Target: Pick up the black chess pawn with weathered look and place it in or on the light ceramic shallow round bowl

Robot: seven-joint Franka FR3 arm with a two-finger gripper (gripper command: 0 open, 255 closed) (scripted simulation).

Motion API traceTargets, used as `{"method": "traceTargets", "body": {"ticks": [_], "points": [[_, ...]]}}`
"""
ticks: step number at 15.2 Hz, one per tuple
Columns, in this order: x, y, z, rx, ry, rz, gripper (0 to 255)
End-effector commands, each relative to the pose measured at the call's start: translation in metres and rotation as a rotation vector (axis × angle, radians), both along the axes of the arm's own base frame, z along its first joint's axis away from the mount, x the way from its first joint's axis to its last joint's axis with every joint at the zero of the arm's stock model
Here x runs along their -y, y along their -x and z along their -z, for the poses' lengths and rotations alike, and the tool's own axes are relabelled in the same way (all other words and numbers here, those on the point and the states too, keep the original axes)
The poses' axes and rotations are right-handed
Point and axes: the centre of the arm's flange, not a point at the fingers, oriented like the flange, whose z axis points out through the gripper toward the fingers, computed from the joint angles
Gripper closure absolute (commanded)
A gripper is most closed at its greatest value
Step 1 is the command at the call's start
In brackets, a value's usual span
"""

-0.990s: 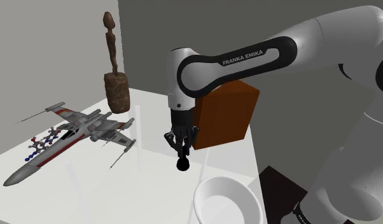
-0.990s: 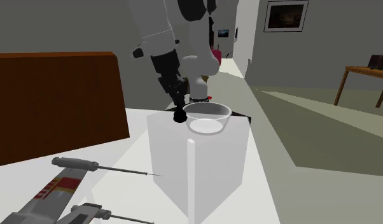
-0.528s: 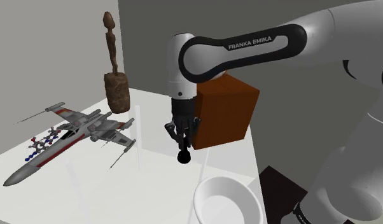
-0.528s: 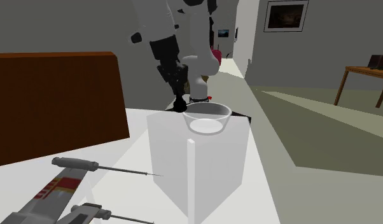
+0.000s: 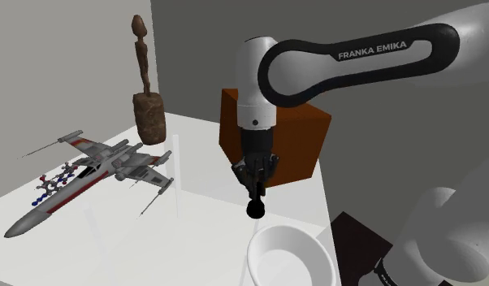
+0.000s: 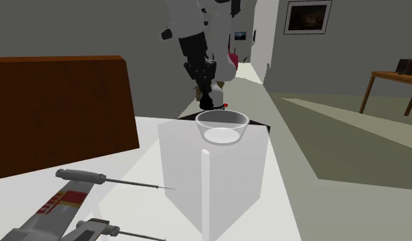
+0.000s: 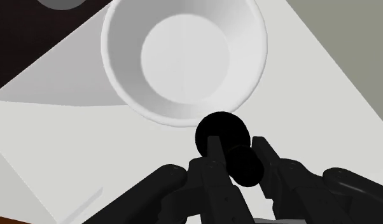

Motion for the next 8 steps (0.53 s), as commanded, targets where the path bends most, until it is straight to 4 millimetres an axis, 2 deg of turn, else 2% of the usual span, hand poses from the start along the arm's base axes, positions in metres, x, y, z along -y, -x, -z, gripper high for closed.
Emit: {"method": "traceTargets", "body": {"ticks": [1, 7, 8], "points": [[0.007, 0.024, -0.004, 0.0, 0.0, 0.0, 255], [0.024, 0.1, -0.014, 0.0, 0.0, 0.0, 255], [0.03, 0.124, -0.017, 0.0, 0.0, 0.0, 255]]}}
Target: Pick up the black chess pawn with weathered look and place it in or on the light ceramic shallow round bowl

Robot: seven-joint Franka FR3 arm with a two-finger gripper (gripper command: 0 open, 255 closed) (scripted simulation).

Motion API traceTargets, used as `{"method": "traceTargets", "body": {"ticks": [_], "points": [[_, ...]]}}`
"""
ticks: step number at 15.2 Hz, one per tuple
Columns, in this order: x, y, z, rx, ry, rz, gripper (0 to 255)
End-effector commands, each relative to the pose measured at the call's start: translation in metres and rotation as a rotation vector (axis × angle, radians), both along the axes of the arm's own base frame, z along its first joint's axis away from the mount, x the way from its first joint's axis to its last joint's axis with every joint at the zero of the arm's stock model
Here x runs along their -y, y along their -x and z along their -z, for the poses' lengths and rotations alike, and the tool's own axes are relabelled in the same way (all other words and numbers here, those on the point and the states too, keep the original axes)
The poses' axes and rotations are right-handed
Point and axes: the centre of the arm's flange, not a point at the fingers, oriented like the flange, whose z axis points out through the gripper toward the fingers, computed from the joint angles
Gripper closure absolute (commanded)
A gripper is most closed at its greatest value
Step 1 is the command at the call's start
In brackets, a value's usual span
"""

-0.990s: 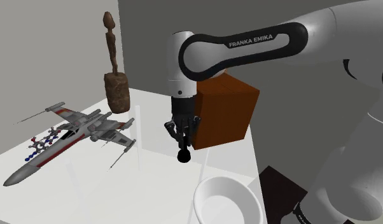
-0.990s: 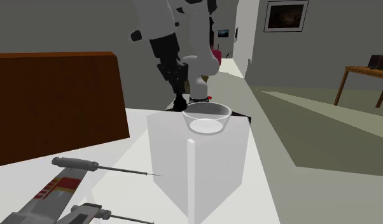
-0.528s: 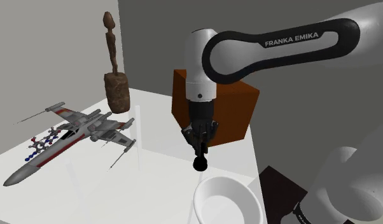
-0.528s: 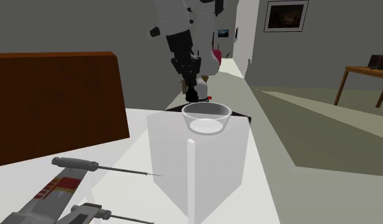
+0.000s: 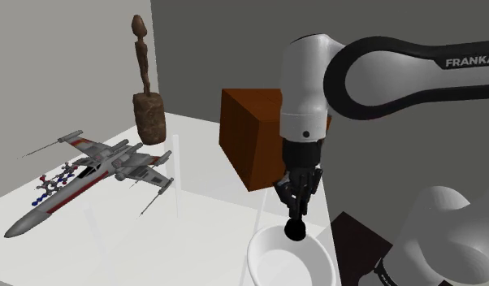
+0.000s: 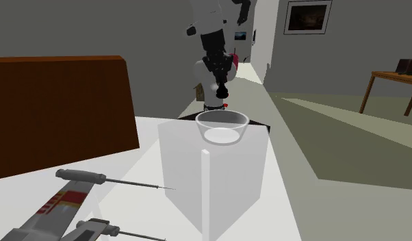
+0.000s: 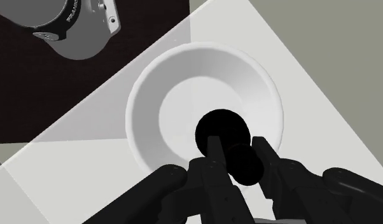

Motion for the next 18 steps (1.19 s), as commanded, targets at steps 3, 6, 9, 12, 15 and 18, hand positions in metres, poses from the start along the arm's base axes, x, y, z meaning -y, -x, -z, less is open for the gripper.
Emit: {"method": "traceTargets", "body": {"ticks": [3, 6, 9, 12, 15, 18], "points": [[0.005, 0.019, 0.014, 0.0, 0.0, -0.001, 255], [0.005, 0.019, 0.03, 0.0, 0.0, -0.001, 255], [0.005, 0.019, 0.046, 0.0, 0.0, -0.001, 255], [0.005, 0.019, 0.061, 0.0, 0.0, -0.001, 255], [0.005, 0.019, 0.077, 0.0, 0.0, -0.001, 255], [0.005, 0.019, 0.091, 0.0, 0.0, -0.001, 255]]}}
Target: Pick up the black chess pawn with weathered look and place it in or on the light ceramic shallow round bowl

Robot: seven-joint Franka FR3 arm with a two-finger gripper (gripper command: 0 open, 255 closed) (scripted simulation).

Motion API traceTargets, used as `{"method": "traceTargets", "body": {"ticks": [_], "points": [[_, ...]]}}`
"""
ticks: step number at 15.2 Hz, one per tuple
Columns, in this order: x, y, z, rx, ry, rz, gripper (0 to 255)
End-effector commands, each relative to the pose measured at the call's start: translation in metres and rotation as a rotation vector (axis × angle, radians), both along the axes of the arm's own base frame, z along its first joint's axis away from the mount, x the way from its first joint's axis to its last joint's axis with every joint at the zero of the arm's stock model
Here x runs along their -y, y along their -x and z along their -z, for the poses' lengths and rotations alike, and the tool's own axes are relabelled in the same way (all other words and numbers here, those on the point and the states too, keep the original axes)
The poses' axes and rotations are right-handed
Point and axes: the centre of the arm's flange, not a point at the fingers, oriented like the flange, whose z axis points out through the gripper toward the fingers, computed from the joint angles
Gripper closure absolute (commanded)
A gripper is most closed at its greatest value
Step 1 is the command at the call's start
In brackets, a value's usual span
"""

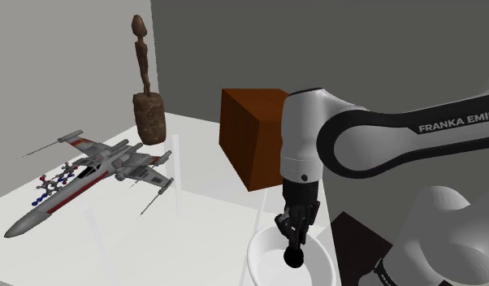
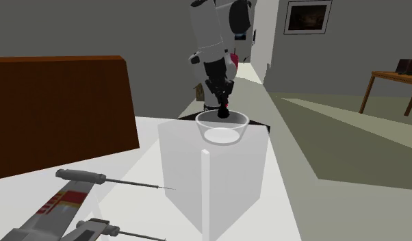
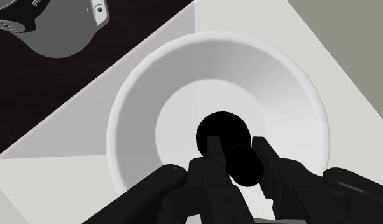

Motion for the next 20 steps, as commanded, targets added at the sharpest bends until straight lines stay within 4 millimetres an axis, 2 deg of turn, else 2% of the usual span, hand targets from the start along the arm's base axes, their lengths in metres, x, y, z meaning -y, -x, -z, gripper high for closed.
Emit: {"method": "traceTargets", "body": {"ticks": [1, 8, 9, 14, 18, 20], "points": [[0.0, 0.001, 0.004, 0.001, 0.0, 0.0, 255], [-0.001, 0.001, 0.004, 0.001, 0.0, 0.0, 255], [-0.001, 0.001, 0.004, 0.001, 0.0, 0.0, 0], [-0.001, 0.001, 0.004, 0.001, 0.0, 0.0, 0], [0.003, -0.013, -0.044, 0.001, 0.0, 0.0, 0], [0.003, -0.013, -0.044, 0.001, 0.0, 0.0, 0]]}}
